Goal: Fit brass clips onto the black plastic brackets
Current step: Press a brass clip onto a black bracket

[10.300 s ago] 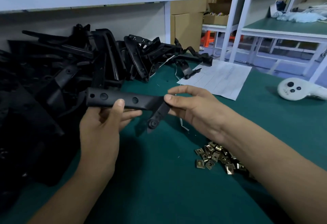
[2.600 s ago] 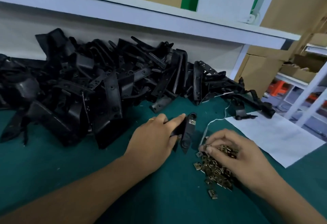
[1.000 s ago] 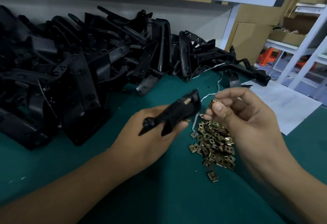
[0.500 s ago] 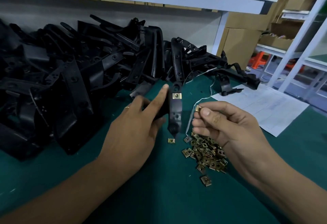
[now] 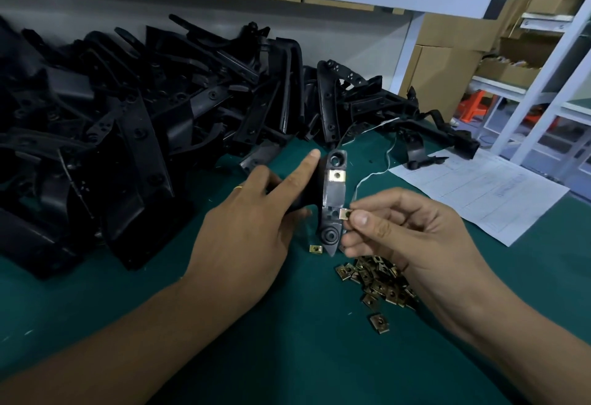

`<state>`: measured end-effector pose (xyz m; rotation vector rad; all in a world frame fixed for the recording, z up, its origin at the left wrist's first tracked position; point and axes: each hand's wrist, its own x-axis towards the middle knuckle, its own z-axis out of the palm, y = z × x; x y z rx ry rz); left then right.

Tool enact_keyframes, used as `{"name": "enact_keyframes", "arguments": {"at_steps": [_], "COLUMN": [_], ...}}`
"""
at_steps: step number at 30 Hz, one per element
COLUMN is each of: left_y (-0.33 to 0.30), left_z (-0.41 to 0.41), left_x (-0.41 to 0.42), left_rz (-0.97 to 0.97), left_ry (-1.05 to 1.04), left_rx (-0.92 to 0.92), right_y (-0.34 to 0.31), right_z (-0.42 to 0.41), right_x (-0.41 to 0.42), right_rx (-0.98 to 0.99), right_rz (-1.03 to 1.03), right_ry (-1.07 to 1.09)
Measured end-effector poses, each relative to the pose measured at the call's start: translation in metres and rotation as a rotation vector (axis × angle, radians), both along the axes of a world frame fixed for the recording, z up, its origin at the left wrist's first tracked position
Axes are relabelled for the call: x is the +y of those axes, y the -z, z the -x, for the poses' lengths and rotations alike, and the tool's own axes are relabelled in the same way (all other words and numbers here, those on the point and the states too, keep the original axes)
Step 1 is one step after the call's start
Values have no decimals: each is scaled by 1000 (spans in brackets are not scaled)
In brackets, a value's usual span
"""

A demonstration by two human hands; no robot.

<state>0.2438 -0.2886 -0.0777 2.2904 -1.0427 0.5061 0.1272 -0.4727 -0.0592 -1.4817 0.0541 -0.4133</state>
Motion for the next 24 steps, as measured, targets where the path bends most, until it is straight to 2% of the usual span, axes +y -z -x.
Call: {"name": "enact_keyframes", "arguments": {"at_steps": [13,24], "left_y": [1,2], "left_z": [-1,-1], "left_x": [1,1], "left_rz": [41,4], "left_ry": [7,51], "left_rx": [35,-1], "right_y": [1,-1], "right_z": [-1,1], "right_x": [0,2], "right_rx": [-14,-2], "right_rz": [-29,37], "right_ry": [7,-8]}}
